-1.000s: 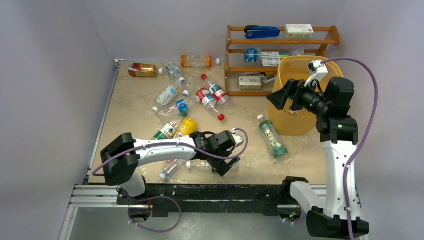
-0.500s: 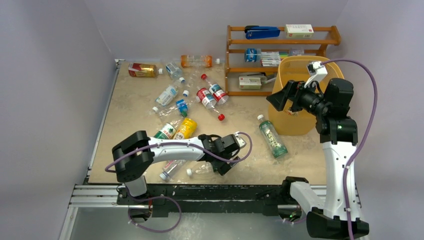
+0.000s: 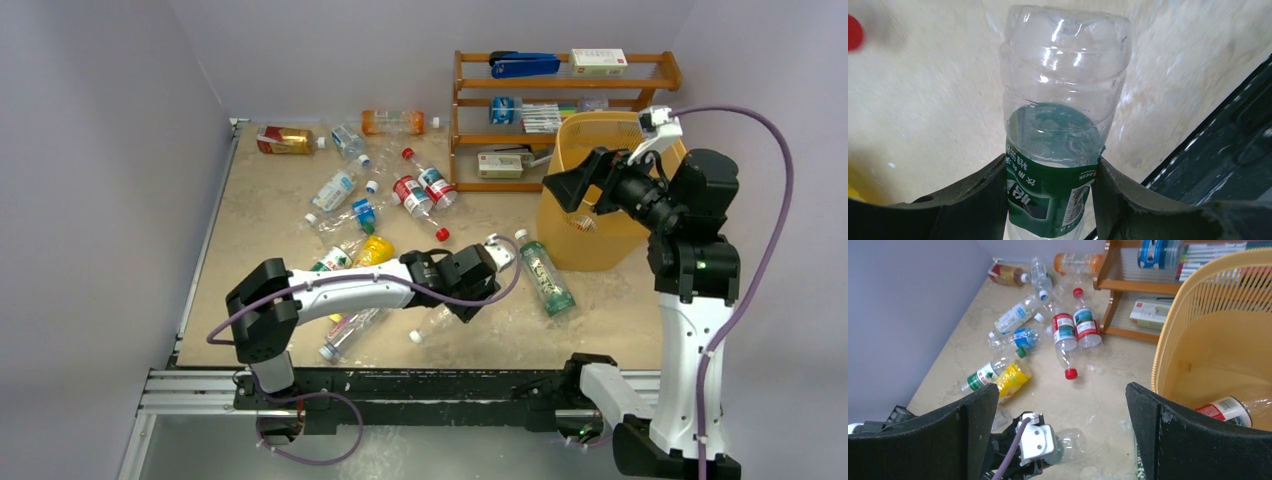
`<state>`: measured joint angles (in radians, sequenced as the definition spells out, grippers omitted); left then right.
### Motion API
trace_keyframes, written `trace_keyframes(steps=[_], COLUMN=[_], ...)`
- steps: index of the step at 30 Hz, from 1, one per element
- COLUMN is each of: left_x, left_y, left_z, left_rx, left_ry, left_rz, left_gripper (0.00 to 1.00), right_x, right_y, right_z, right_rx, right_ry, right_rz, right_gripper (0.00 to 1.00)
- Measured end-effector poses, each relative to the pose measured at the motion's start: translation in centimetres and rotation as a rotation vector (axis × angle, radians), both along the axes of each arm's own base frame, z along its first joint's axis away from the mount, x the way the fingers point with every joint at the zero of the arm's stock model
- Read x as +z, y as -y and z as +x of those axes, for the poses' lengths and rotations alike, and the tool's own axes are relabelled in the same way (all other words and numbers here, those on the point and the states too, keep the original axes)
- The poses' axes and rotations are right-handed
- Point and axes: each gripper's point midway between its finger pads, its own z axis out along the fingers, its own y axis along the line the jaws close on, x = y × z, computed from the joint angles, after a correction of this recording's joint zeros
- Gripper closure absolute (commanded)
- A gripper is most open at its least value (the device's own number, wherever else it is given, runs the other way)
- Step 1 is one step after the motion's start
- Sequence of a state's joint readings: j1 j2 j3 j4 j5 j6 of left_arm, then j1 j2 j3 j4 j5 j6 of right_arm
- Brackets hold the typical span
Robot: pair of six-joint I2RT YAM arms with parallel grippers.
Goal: Put the plastic bottles in the bin
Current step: Pick up the plastic bottle at the center of the board.
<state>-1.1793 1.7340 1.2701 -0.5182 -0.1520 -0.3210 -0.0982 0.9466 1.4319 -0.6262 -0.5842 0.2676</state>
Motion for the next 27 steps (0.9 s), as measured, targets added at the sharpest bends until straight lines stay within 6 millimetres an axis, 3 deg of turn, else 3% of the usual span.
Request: trace_keyframes(steps=[6,11,15,20,27], left_x=[7.3,16.5,22.4,26.3,31.5], left_y=[3.3,6.2,7.5,8.6,9.7], left_z=[4.2,8.2,10.4,12.2,14.0], left_rx=[0.041,0.067,0.075,0.091,0.127], left_ry=[0.072,0.164,0.221,0.256,0.297], left_rz=[-0.176,-0.39,-0.548,-0.699,-0.954], left_gripper=[0.48,0.48,0.48,0.48,0.5], right_x=[4.1,7.8,10.4,13.3,14.8], right_y=[0.2,0.8,1.0,1.0,0.7], right_z=[-1.6,-3.6,-5.6,-8.4,-10.1], right_rx=[-0.04,-0.102,-0.136,-0.154,-0.153], right_ry=[0.071,0.154,0.226,0.319,0.352], right_rz=[0.018,0.024,0.036,0.051,0.082], right_gripper=[0.0,0.01,0.01,0.01,0.01])
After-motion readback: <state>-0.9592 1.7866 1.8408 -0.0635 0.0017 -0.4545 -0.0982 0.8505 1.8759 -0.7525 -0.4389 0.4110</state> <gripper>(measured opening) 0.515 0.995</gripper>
